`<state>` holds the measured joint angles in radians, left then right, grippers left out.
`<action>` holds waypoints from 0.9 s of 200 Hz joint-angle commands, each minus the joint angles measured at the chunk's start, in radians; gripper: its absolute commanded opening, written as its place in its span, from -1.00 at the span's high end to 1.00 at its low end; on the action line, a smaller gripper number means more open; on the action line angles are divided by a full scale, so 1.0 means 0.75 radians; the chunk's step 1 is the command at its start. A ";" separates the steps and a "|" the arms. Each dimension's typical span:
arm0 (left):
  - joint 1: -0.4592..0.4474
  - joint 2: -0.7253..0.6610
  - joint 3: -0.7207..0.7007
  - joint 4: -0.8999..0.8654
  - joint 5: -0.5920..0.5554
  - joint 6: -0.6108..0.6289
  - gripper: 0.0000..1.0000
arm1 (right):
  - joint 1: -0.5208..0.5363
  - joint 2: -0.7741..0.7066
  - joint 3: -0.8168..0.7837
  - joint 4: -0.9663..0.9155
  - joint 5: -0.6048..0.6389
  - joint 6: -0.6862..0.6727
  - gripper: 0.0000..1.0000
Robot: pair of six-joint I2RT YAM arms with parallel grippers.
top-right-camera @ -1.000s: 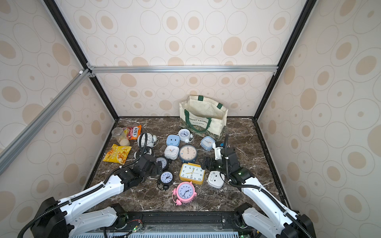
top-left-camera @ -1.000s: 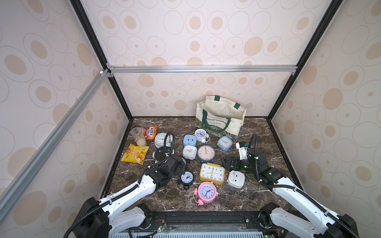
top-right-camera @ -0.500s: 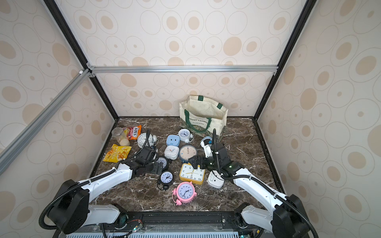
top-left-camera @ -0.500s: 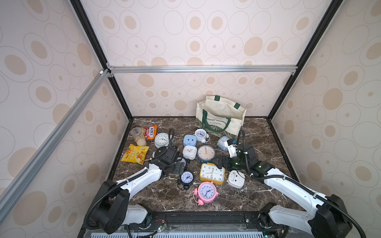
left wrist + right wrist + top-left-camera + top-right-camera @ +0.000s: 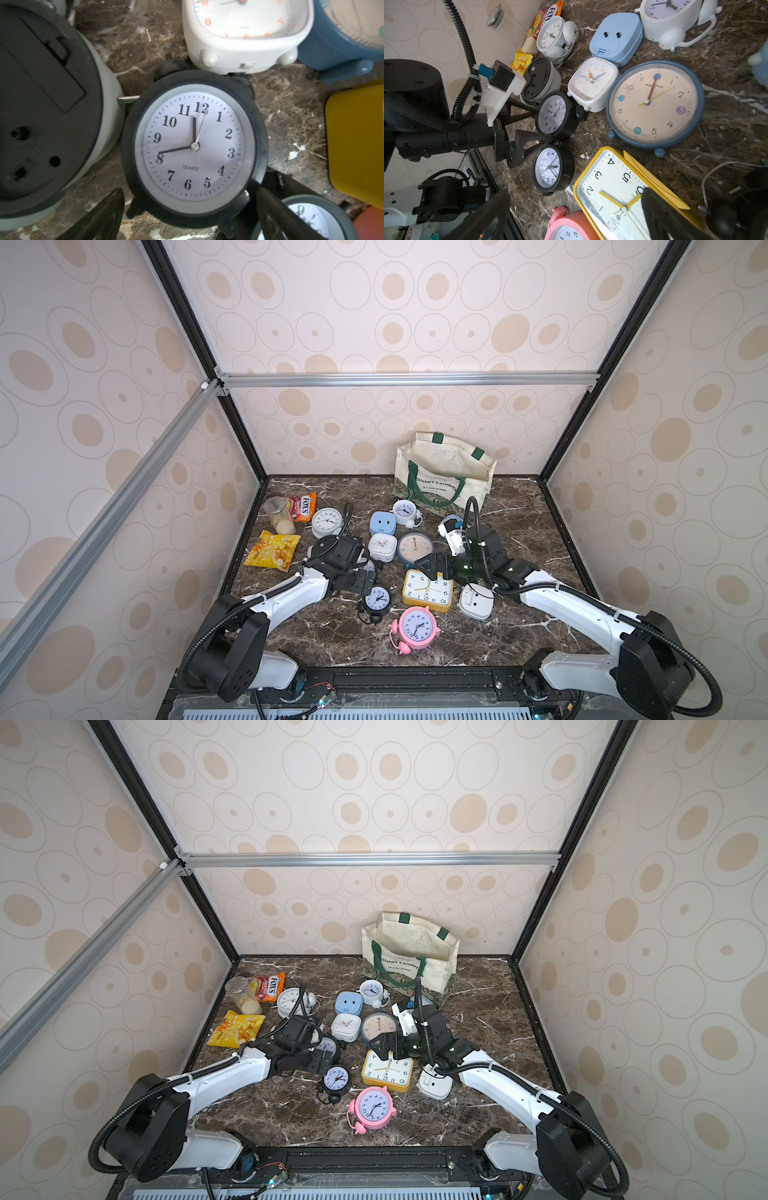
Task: Put the alarm clock into the canvas bag
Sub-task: Pick up the alarm from the center of the board.
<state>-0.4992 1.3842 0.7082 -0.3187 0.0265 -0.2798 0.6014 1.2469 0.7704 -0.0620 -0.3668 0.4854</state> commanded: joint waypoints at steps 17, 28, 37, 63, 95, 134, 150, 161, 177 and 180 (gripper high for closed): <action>0.007 0.109 -0.020 -0.002 0.029 -0.007 -0.97 | 0.013 0.018 0.036 0.032 -0.014 0.015 -0.99; 0.006 0.120 -0.016 0.010 0.008 -0.023 -0.96 | 0.012 0.023 0.040 0.028 -0.012 0.015 -0.99; 0.007 0.117 -0.020 0.031 0.007 -0.033 -0.93 | 0.012 0.023 0.044 0.024 -0.015 0.014 -0.99; 0.007 0.095 -0.025 0.072 -0.022 -0.036 -0.83 | 0.012 0.007 0.039 0.013 -0.002 0.011 -0.98; 0.007 0.028 -0.046 0.120 -0.051 -0.036 -0.71 | 0.012 -0.001 0.030 -0.005 0.018 0.003 -0.99; 0.007 -0.101 -0.080 0.140 -0.107 -0.035 -0.53 | 0.012 -0.016 0.049 -0.050 0.066 -0.031 -1.00; 0.007 -0.179 -0.110 0.157 -0.128 -0.053 -0.51 | 0.012 -0.024 0.053 -0.048 0.083 -0.040 -1.00; 0.007 -0.239 -0.131 0.169 -0.109 -0.058 -0.50 | 0.010 -0.025 0.062 -0.055 0.091 -0.044 -0.99; 0.004 -0.326 -0.152 0.163 -0.089 -0.061 -0.44 | 0.010 -0.020 0.087 -0.077 0.094 -0.039 -0.99; 0.003 -0.343 -0.152 0.159 -0.085 -0.062 -0.44 | 0.010 -0.021 0.094 -0.085 0.095 -0.038 -0.99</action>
<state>-0.4995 1.2175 0.5983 -0.2432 -0.0250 -0.3107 0.6022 1.2491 0.7933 -0.0944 -0.3172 0.4698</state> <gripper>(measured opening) 0.778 0.996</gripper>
